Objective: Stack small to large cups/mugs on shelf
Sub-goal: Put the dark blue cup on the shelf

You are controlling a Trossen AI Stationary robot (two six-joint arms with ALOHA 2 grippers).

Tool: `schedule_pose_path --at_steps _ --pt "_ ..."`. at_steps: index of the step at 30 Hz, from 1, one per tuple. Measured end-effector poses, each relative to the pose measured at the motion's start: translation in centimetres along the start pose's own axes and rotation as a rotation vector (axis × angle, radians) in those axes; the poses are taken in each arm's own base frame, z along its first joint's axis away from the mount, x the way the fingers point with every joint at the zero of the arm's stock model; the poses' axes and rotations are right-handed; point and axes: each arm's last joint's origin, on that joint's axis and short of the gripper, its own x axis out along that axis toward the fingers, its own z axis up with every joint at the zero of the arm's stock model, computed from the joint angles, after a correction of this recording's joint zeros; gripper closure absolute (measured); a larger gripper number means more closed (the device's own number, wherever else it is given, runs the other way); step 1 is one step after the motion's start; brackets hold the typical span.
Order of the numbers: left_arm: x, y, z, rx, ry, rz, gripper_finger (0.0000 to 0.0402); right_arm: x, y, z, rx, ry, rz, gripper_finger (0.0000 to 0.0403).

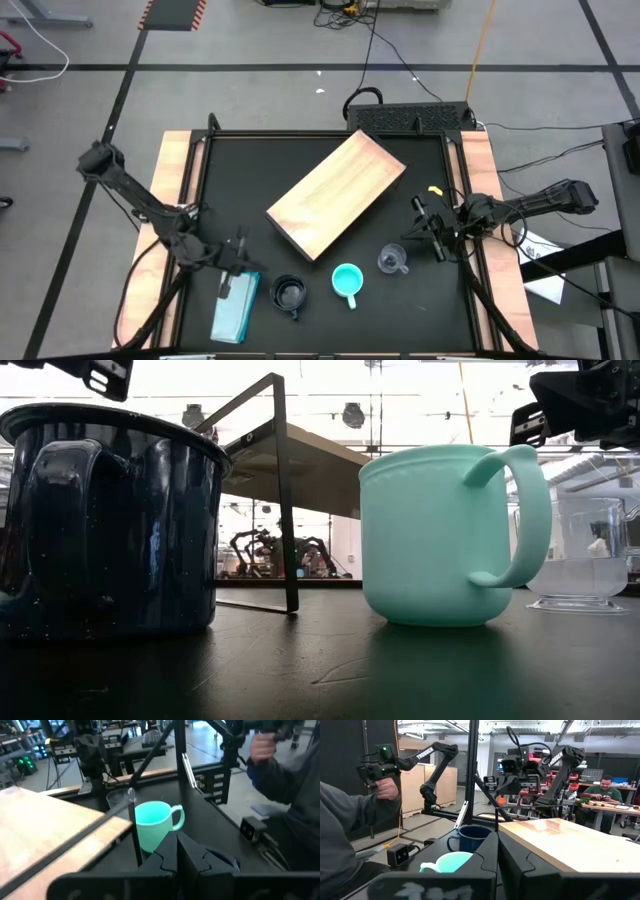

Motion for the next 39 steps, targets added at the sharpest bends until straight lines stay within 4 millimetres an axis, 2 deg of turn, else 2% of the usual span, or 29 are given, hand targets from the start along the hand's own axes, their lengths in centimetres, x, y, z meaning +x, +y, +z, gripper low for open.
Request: schedule_pose_path --at_steps 14,17,23,31,39 --pt "1.0 1.3 0.4 -0.06 0.006 0.022 0.0401 0.0 0.0 0.0 0.0 0.0 0.0 0.0403" --pt "1.2 1.7 0.8 -0.124 -0.028 0.016 0.0401 0.0 0.0 0.0 0.0 -0.001 0.0 0.0403" --pt "2.6 1.3 2.7 -0.086 -0.037 -0.05 0.0401 0.0 0.0 0.0 -0.005 -0.001 -0.001 0.0403" --pt "5.2 0.4 4.0 -0.013 0.125 -0.057 0.0401 0.0 0.0 0.1 -0.009 -0.007 -0.001 0.0403" --pt "5.5 0.4 3.6 0.004 0.172 -0.039 0.0401 0.0 0.0 0.1 -0.009 -0.007 -0.001 0.0403"
